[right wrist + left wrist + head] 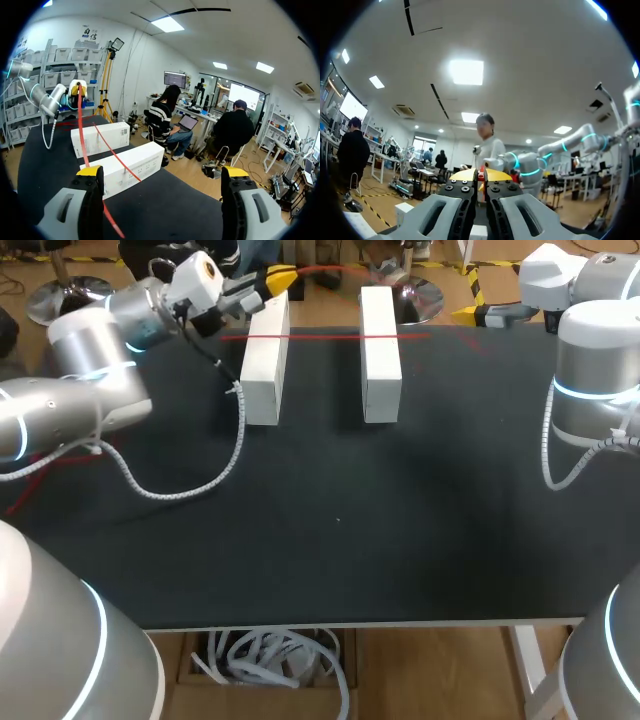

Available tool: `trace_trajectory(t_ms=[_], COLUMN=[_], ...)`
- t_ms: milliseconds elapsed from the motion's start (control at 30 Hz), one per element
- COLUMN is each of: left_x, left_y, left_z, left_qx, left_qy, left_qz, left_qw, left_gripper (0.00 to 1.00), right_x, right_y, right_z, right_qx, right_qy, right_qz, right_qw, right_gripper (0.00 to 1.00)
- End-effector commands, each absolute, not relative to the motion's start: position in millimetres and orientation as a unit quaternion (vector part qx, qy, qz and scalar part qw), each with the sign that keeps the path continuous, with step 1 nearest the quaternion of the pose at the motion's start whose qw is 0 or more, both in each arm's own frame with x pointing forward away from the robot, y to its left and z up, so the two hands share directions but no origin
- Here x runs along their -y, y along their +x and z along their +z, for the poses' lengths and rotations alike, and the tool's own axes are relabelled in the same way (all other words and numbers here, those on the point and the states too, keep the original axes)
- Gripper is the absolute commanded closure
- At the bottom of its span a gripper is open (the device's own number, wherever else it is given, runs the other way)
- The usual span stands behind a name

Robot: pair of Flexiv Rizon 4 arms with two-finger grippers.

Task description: Grab the tape and strap the tape.

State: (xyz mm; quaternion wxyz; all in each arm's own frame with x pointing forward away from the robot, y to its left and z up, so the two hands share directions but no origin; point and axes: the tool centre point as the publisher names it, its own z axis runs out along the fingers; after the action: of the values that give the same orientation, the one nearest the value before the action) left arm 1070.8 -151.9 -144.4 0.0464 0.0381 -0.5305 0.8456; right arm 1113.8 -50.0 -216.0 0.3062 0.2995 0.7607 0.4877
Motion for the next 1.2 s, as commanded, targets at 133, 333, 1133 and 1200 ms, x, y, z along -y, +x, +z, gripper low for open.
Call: trace_trajectory(t_ms=[133, 333, 1133, 1200], left_x=[161, 167, 169, 167], left_y=[1076, 1080, 1091, 1092], left_z=[-147, -149, -145, -147], left_qx=[0.519, 0.518, 0.485, 0.488], left_qy=[0.048, 0.057, 0.064, 0.072], left_qz=[0.851, 0.851, 0.869, 0.867], left_qw=[0.058, 0.063, 0.068, 0.064], left_gripper=[1.0, 1.0, 1.0, 1.0], right_x=[50, 50, 50, 50], right_y=[1114, 1114, 1114, 1114], right_z=[-216, -216, -216, -216], right_qx=[-0.761, -0.761, -0.761, -0.761], right_qy=[0.3, 0.3, 0.3, 0.3], right_qz=[0.488, 0.488, 0.488, 0.488], right_qw=[0.306, 0.306, 0.306, 0.306], right_gripper=[0.0, 0.0, 0.0, 0.0])
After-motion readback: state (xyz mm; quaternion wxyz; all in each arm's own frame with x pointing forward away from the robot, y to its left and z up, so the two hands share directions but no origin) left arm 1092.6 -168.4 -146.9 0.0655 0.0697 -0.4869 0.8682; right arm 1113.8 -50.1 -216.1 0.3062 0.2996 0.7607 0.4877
